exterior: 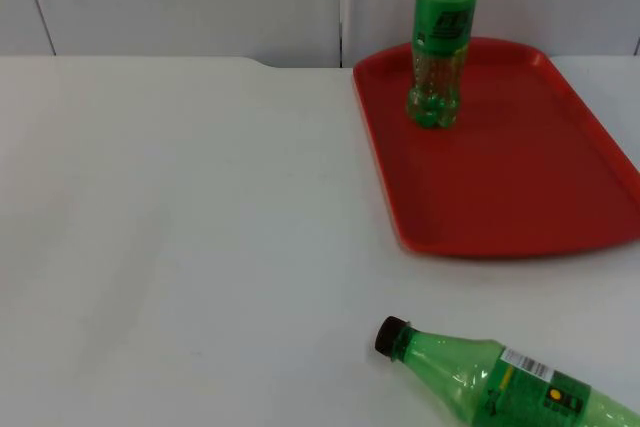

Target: Place the bottle upright on the tray.

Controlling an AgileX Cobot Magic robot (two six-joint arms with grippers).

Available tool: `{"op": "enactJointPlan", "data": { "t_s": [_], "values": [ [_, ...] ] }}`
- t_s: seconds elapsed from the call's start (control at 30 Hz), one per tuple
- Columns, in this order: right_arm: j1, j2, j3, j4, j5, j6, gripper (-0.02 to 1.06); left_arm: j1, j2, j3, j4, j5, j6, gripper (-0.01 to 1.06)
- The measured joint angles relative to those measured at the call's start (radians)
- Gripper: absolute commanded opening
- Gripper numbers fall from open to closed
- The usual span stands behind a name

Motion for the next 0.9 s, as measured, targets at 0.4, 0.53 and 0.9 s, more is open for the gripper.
{"op": "enactJointPlan", "data": {
  "t_s": [0.4, 0.53, 0.9],
  "values": [
    [0.0, 0.0, 0.0, 0.0, 0.0, 0.0, 1.05, 0.0, -0.245, 0.066, -0.027, 0.179, 0.0, 1.05],
    [0.0, 0.0, 0.0, 0.0, 0.0, 0.0, 1.05, 0.0, -0.323, 0.1, -0.036, 0.219, 0.0, 1.05],
    [0.0, 0.0, 0.0, 0.0, 0.0, 0.0, 1.05, 0.0, -0.568, 0.115, -0.047, 0.379, 0.038, 1.05]
  ]
}}
